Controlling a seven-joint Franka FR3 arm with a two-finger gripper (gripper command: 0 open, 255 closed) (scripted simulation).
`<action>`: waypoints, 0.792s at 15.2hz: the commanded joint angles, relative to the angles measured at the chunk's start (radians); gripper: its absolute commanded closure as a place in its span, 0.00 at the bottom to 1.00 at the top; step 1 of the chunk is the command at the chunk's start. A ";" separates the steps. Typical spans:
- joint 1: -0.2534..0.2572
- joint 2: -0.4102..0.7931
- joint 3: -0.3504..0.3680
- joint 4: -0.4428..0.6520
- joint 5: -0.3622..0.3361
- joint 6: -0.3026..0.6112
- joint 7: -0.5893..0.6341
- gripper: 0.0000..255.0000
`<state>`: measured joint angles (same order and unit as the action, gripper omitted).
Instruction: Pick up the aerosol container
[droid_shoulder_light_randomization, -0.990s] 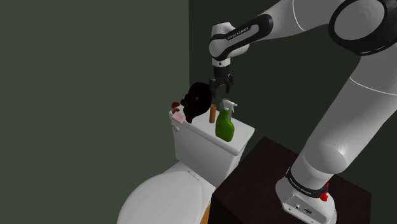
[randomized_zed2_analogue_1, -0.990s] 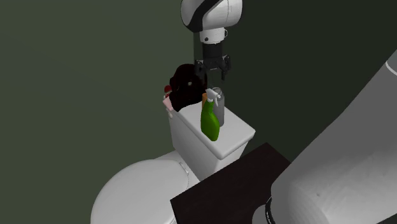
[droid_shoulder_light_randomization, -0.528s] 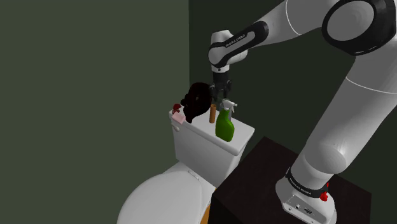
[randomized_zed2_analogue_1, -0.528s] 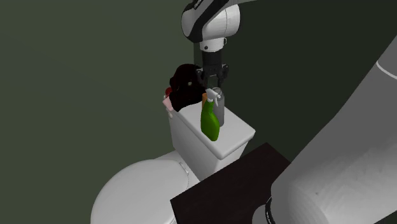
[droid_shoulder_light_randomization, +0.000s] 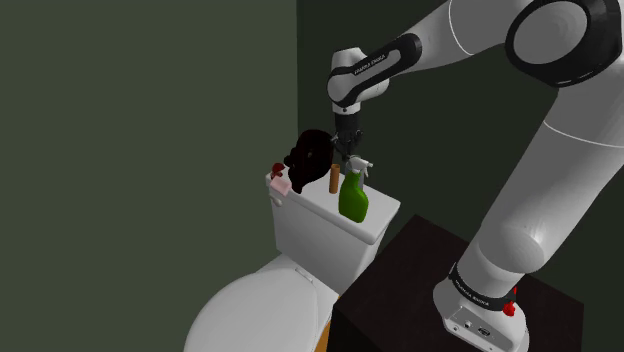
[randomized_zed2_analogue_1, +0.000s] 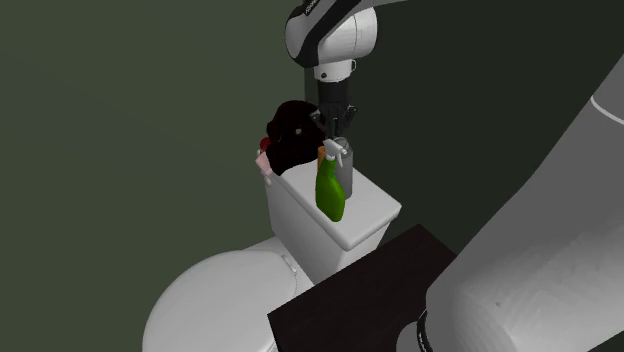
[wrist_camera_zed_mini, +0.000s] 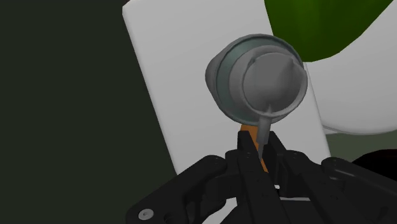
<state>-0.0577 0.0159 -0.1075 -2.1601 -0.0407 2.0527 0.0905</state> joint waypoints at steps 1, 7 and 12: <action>0.001 -0.002 0.000 -0.001 0.000 -0.002 0.001 1.00; 0.001 -0.036 0.001 0.044 -0.002 -0.081 0.001 1.00; 0.002 -0.059 0.002 0.087 -0.003 -0.146 0.000 1.00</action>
<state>-0.0559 -0.0363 -0.1055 -2.0790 -0.0437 1.9189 0.0912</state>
